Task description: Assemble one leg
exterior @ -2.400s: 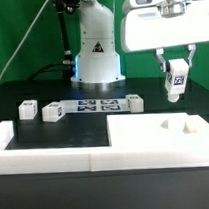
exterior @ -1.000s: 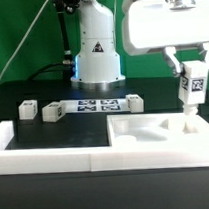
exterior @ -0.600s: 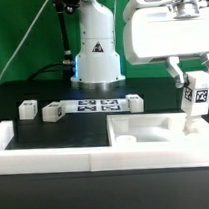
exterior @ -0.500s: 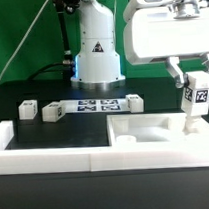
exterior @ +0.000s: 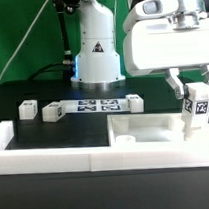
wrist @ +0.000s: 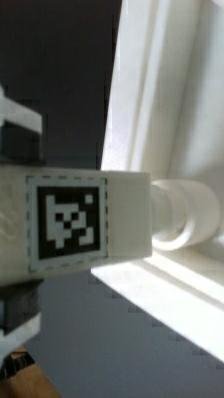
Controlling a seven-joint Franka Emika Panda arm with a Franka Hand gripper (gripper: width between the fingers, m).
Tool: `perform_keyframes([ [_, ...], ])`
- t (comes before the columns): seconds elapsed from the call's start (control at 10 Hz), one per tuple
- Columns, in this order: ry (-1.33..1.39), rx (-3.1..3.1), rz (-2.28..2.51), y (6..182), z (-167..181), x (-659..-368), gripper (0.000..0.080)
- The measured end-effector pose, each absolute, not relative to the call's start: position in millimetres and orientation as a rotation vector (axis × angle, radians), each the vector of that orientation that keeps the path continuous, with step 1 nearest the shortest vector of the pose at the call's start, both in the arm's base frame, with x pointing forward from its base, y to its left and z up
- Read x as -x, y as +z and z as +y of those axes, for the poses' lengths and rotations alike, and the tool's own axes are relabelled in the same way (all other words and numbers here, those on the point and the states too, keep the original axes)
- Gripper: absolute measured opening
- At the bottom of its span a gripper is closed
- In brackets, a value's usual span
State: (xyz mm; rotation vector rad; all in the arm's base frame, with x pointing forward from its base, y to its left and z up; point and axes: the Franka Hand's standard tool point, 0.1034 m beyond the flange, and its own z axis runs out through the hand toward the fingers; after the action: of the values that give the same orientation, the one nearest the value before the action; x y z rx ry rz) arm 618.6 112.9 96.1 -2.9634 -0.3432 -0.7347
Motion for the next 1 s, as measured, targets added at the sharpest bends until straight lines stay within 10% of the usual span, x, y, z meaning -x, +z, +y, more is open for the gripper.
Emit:
perform_keyframes([
  [0.9,-0.915,2.928,-0.343,83.5,116.5,-611.0,0.0292],
  [1.0,-0.911,2.929,-0.343,82.9,116.5,-610.6,0.0521],
])
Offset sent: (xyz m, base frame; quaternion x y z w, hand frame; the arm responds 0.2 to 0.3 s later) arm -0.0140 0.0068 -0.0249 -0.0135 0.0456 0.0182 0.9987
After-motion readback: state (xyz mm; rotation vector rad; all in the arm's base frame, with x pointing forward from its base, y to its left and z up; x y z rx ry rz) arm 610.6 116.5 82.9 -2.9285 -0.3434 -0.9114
